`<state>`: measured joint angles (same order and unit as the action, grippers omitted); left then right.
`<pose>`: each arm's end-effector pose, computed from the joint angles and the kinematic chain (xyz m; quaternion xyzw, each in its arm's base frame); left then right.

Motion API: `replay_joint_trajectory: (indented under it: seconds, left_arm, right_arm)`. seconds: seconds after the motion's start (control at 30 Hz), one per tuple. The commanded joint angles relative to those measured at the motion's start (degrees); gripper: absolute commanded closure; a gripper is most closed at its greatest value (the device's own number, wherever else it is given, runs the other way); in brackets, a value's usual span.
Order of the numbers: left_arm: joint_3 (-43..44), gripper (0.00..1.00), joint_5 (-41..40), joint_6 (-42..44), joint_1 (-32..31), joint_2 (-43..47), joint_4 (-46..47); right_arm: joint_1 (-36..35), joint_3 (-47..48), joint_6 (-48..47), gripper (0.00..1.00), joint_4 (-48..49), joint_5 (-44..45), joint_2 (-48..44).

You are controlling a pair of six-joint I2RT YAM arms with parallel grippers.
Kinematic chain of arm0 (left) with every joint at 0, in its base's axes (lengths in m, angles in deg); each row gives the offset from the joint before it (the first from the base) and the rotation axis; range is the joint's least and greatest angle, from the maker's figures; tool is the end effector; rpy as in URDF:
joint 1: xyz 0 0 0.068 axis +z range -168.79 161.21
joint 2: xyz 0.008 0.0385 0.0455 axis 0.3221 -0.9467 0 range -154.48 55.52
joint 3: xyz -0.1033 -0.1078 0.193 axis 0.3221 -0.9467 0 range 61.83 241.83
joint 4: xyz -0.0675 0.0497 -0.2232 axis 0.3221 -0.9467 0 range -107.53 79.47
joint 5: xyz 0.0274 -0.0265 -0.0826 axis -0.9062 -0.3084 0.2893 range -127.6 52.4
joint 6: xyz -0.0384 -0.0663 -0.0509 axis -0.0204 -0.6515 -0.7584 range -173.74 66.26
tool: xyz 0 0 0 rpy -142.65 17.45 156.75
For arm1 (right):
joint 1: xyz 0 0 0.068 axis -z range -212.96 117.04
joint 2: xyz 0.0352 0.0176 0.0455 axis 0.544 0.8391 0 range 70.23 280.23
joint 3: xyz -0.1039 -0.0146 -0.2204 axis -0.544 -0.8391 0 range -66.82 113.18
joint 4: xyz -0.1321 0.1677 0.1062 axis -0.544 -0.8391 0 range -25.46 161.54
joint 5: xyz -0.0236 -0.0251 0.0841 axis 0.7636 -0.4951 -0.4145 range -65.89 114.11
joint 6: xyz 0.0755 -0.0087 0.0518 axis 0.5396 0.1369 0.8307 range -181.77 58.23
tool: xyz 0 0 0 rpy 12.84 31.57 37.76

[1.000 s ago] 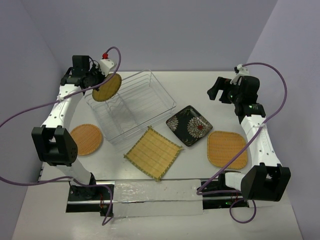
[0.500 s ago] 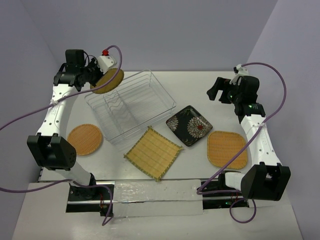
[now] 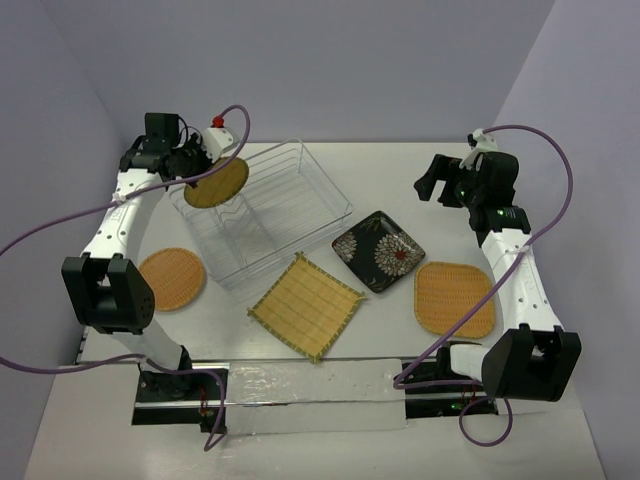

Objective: Load the plates into the dish rack

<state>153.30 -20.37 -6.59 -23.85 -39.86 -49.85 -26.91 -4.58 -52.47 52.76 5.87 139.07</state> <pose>0.3736 -0.0577 0.2867 0.4527 0.7888 0.0126 0.4156 0.2999 -0.0056 0.3008 0.0275 0.8383 0.1488 0.5238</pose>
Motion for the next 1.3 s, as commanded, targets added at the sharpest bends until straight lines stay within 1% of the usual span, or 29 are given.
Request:
replay_joint_trajectory:
  seconds: [0.0,0.1,0.57,0.63,0.7,0.73,0.77,0.9,0.93,1.0,1.07,1.17,1.27]
  left_arm:
    - [-0.78,1.0,-0.88,-0.58,-0.21,-0.36,4.61]
    - [-1.36,1.0,-2.15,-1.06,-0.21,-1.01,5.27]
    - [-2.88,1.0,-2.64,-1.02,-1.7,-4.62,6.88]
    - [-3.14,0.94,-3.52,-1.41,-1.71,-5.12,7.44]
    - [-3.31,0.81,-3.61,-0.55,-1.71,-5.41,6.76]
    - [-3.54,0.71,-3.72,-0.43,-1.76,-5.31,6.6]
    - [-3.75,0.65,-3.86,-0.44,-1.8,-5.21,6.57]
    - [-4.19,0.5,-5.33,-0.92,-1.8,-4.9,7.46]
    - [-4.35,0.5,-5.37,-0.93,-1.72,-4.9,7.5]
    - [-4.66,0.44,-6.32,-1.07,-1.78,-4.61,8.45]
    - [-4.72,0.41,-7.19,-1.53,-1.8,-4.21,9.07]
    - [-4.05,0.3,-8.93,-3.06,-1.71,-3.57,10.13]
    - [-1.0,0.15,-9.76,-5.75,-1.63,-2.63,11.18]
  right_arm:
    - [0.2,1.48,-0.49,0.0,-0.05,1.05,0.44]
    - [0.2,1.48,-0.34,0.0,-0.12,1.26,0.59]
    - [0.28,1.93,-0.16,0.0,-0.65,1.71,2.09]
    - [0.2,1.53,-0.42,0.0,-0.8,1.62,1.93]
    - [0.28,0.99,-0.18,0.0,-0.83,1.46,1.91]
    - [0.28,0.73,-0.05,0.0,-0.88,1.22,1.8]
    - [0.28,0.53,0.06,0.0,-0.91,0.98,1.74]
    - [0.2,-0.36,0.45,0.0,-0.99,0.57,1.65]
    - [0.2,-0.36,0.46,0.0,-1.08,0.57,1.65]
    - [0.2,-0.8,0.6,0.0,-1.09,0.28,1.43]
    - [0.2,-1.23,0.72,0.0,-1.17,0.13,0.88]
    - [0.2,-2.05,1.23,0.0,-1.26,0.44,0.16]
    - [0.2,-3.66,3.11,0.0,-1.43,1.84,-1.22]
